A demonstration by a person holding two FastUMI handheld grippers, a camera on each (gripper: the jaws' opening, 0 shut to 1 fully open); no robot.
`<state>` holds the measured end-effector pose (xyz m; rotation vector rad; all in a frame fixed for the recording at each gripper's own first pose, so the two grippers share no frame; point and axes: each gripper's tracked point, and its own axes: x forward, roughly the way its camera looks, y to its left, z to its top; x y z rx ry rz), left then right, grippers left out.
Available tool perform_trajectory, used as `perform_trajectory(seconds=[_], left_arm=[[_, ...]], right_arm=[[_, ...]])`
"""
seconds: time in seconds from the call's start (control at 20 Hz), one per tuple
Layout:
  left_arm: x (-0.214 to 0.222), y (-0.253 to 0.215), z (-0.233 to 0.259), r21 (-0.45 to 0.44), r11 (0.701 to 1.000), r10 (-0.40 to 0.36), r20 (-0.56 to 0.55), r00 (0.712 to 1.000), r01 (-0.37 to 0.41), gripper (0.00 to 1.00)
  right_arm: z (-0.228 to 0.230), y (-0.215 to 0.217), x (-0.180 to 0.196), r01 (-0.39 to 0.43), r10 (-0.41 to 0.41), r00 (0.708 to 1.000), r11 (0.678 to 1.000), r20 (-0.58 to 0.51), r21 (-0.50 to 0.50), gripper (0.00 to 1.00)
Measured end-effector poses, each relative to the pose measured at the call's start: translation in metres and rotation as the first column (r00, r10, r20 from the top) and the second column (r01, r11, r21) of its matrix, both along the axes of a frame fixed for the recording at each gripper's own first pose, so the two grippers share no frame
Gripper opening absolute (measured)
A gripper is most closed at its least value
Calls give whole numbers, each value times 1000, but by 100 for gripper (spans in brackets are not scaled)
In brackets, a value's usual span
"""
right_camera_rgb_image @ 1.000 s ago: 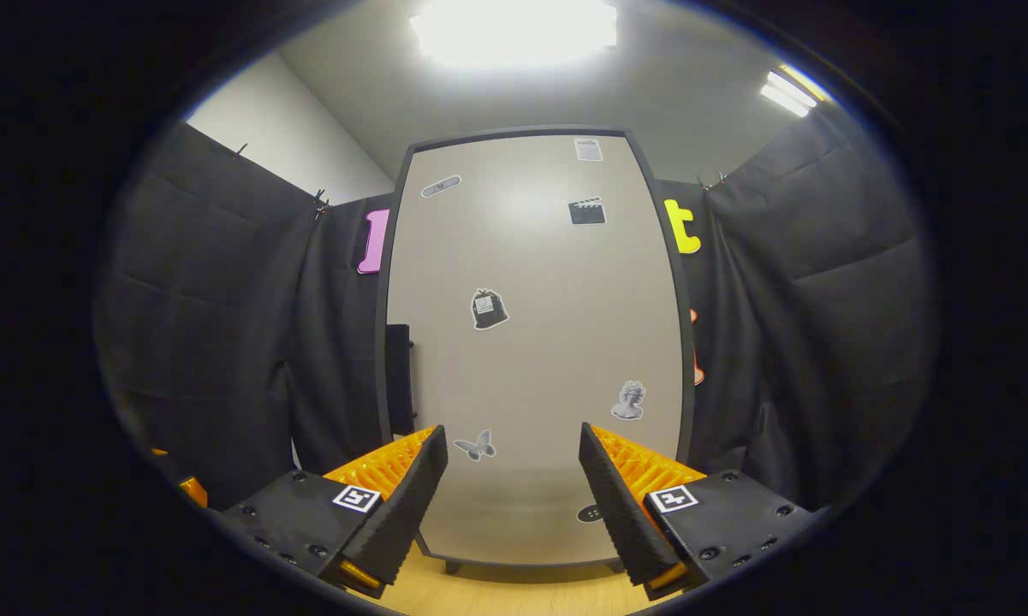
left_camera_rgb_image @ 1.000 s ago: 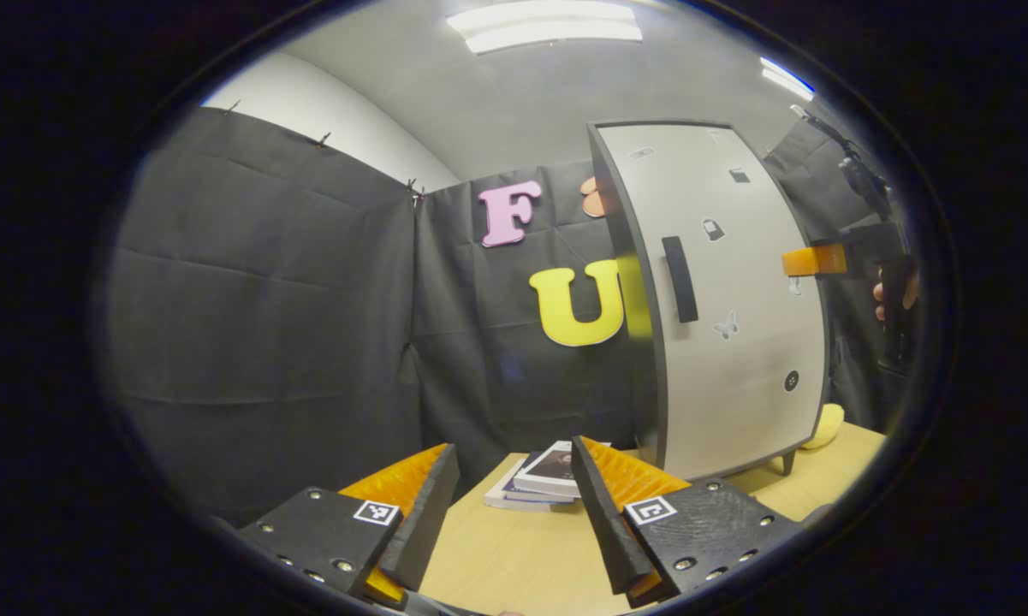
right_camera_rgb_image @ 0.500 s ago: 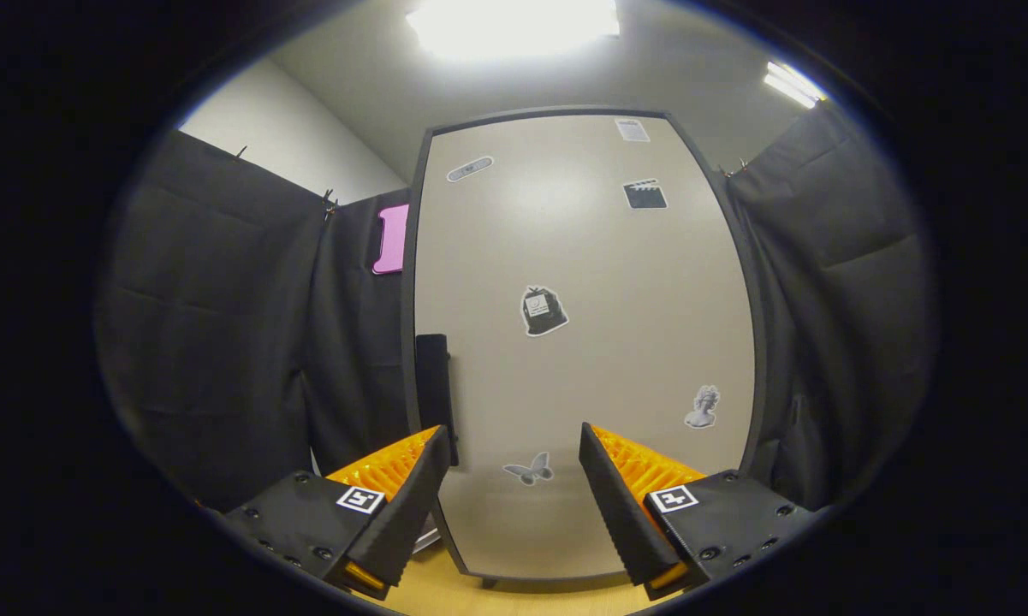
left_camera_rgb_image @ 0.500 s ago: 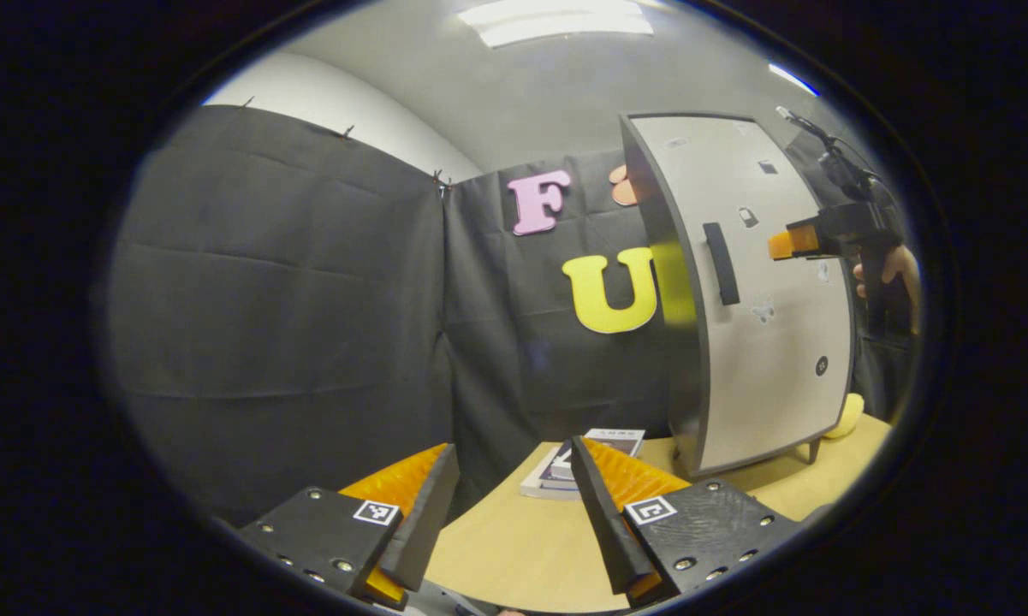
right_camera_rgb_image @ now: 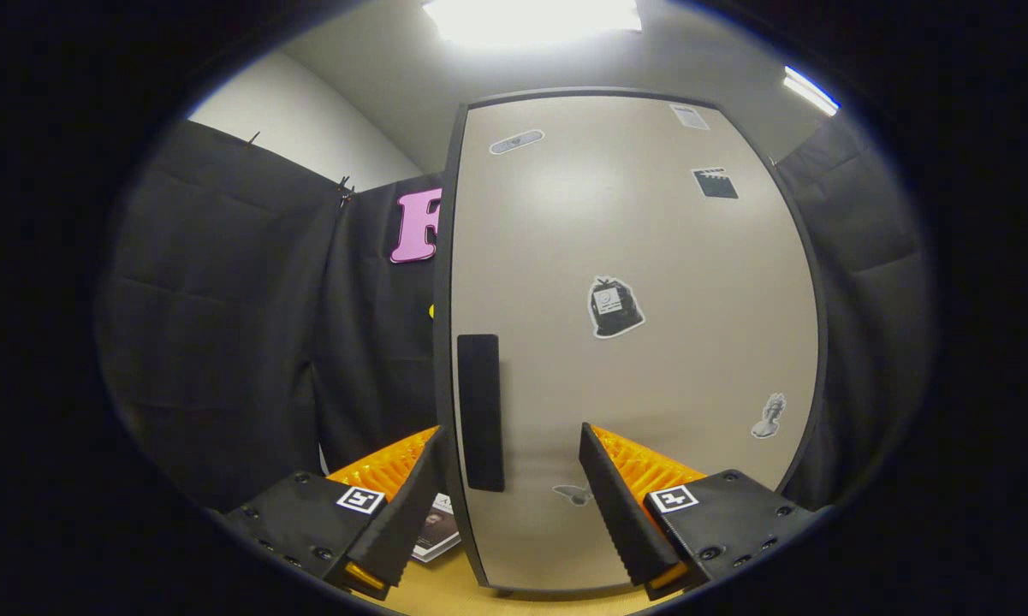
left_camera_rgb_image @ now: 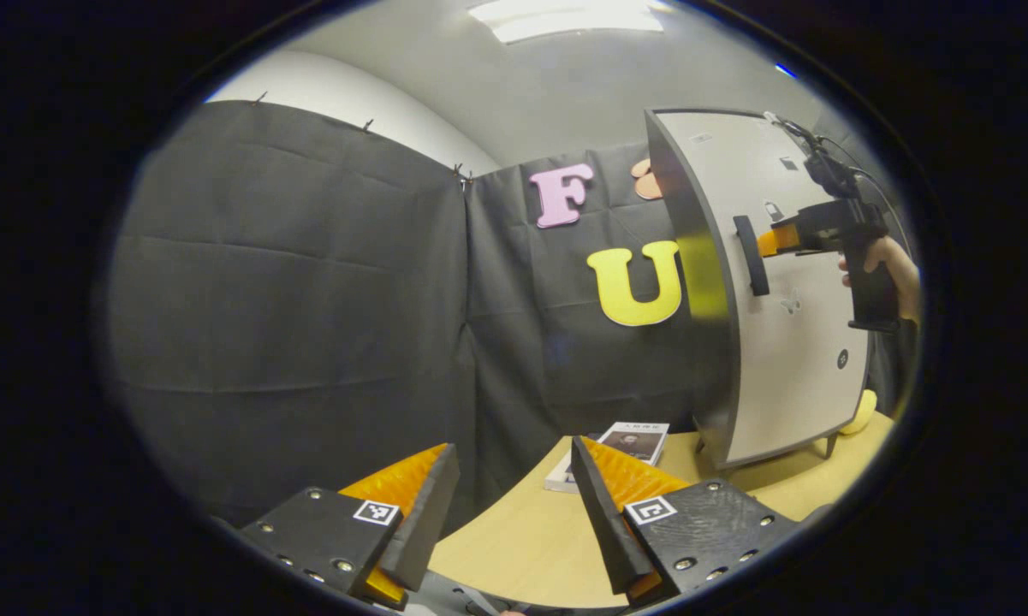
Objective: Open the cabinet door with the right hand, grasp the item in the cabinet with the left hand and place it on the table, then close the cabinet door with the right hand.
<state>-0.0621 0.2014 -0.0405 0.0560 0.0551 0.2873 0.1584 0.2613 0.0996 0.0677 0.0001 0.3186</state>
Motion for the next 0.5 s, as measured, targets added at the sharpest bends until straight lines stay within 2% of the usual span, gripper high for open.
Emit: perform_trajectory(seconds=[0.3,0.35,0.4,0.5], left_arm=[[-2,18,-12,-15,1000,26,-14,1000,-26,80],[-2,21,-14,-18,999,29,-15,999,-30,80],[-3,23,-14,-20,999,33,-15,999,-34,81],[-3,25,-17,-25,999,41,-14,999,-41,80]], right_arm=[[-1,30,20,-21,20,999,999,-26,-29,95],[-4,33,26,-20,18,999,999,-34,-35,86],[-5,37,29,-20,18,999,999,-43,-37,72],[-10,43,35,-26,23,997,999,-80,-32,72]])
